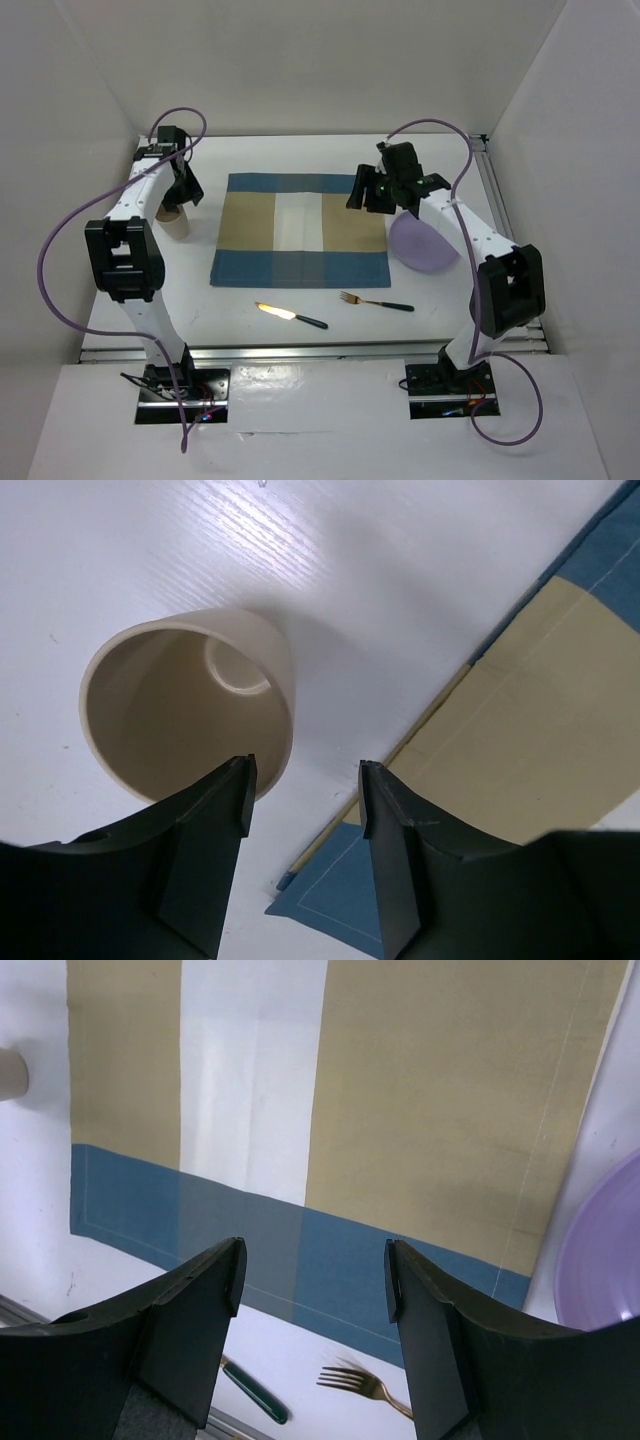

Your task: Set the dinner table for one person

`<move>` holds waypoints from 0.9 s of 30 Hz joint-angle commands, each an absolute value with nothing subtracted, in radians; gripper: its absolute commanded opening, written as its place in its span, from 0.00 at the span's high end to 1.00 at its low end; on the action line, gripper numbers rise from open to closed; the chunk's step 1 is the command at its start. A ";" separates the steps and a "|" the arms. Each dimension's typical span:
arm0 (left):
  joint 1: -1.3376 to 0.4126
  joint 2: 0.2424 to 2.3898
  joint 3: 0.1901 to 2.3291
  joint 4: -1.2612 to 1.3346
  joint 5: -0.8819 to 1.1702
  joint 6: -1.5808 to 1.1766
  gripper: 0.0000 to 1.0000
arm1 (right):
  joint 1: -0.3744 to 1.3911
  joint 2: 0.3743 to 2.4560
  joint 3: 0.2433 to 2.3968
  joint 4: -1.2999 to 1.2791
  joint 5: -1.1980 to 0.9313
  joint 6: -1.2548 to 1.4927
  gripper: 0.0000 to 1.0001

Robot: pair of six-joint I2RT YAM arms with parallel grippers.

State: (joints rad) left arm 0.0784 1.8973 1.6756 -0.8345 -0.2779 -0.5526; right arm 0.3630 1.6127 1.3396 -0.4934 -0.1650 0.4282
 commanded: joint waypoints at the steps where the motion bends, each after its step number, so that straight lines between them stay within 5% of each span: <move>1: 0.086 1.901 1.720 -0.841 -0.314 -0.551 0.38 | 0.371 1.621 1.335 -0.476 -0.173 0.416 0.31; 6: 0.095 1.940 1.729 -0.841 -0.324 -0.551 0.45 | 0.371 1.631 1.344 -0.485 -0.173 0.416 0.31; 11: 0.095 1.940 1.717 -0.841 -0.304 -0.541 0.74 | 0.371 1.631 1.344 -0.494 -0.155 0.416 0.31; 18: 0.095 1.931 1.707 -0.831 -0.302 -0.523 0.98 | 0.362 1.620 1.353 -0.503 -0.155 0.416 0.31; 27: 0.095 1.815 1.689 -0.842 -0.230 -0.477 1.00 | 0.333 1.601 1.353 -0.512 -0.155 0.416 0.31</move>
